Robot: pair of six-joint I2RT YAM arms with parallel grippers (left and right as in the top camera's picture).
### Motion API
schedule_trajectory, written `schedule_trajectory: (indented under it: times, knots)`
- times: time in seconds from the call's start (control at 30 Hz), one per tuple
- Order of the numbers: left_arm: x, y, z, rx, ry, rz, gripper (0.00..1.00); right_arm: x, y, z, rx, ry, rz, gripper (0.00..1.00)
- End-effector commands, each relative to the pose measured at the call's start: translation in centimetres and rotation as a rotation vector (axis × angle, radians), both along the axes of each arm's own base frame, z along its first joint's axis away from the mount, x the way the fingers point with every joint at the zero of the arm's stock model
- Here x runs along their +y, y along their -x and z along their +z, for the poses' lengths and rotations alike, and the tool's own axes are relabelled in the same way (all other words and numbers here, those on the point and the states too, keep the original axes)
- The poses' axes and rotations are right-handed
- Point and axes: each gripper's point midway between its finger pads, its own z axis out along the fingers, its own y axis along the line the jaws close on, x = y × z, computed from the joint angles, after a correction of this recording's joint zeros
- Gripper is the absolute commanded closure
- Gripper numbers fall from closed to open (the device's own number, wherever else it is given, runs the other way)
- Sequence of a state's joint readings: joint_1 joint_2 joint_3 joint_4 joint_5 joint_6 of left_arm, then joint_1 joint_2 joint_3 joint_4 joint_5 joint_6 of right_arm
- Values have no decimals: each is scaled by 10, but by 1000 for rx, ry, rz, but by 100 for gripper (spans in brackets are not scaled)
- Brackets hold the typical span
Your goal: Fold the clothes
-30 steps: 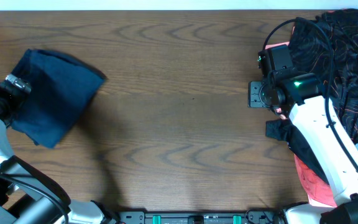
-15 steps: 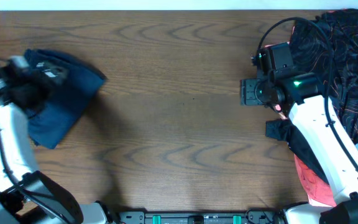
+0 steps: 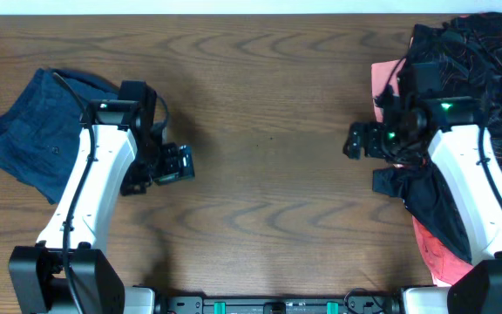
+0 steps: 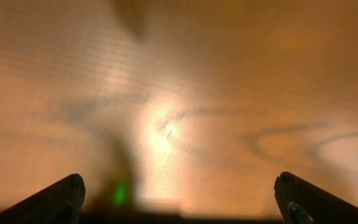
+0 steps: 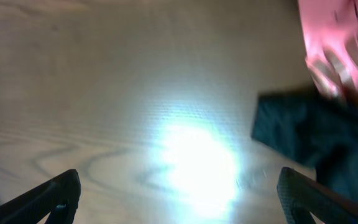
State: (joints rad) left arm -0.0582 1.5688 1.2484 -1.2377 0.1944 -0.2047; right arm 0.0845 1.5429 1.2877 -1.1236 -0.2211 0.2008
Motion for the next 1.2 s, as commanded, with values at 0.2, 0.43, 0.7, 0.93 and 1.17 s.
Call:
schedule_trajectory:
  times: [0.2, 0.43, 0.7, 0.93, 1.17]
  knots:
    - [12, 35, 16, -78, -51, -27, 2, -25, 21, 7, 16, 37, -96, 1]
    - [13, 60, 49, -503, -32, -16, 2, -28, 28, 32, -378, 103, -129, 1]
    - [14, 78, 117, -1001, 42, 104, 2, -28, 64, 41, -705, 80, -158, 1]
    - [15, 99, 135, -1133, 56, 106, 2, -37, 109, 9, -571, 115, -143, 1]
    - [15, 99, 135, -1132, 56, 106, 2, -42, 140, -17, -407, 156, -123, 1]
